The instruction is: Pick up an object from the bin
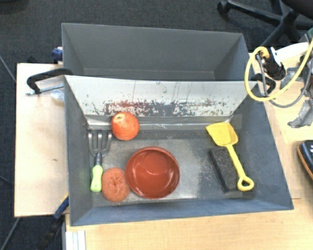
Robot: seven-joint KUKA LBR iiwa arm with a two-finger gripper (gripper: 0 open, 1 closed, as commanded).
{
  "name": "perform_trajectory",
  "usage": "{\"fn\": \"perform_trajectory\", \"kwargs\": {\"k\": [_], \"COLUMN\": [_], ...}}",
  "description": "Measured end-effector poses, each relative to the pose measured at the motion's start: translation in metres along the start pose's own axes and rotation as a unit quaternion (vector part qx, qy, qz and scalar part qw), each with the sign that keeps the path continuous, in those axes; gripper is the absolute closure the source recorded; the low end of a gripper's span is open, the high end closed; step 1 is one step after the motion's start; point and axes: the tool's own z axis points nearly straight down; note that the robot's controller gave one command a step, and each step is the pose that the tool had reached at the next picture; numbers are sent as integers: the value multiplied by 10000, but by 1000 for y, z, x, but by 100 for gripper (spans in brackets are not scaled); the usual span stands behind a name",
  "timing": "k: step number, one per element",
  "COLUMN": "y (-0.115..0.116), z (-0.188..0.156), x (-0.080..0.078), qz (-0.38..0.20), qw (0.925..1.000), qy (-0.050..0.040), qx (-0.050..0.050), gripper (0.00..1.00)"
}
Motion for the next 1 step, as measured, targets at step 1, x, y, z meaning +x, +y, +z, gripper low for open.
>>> {"fn": "perform_trajectory", "kwargs": {"k": [1], "y": [-4], "z": [135], "x": [20], "qz": [-66], "qw": [10000], "qy": [-40], "qx": [16], "gripper": [0]}}
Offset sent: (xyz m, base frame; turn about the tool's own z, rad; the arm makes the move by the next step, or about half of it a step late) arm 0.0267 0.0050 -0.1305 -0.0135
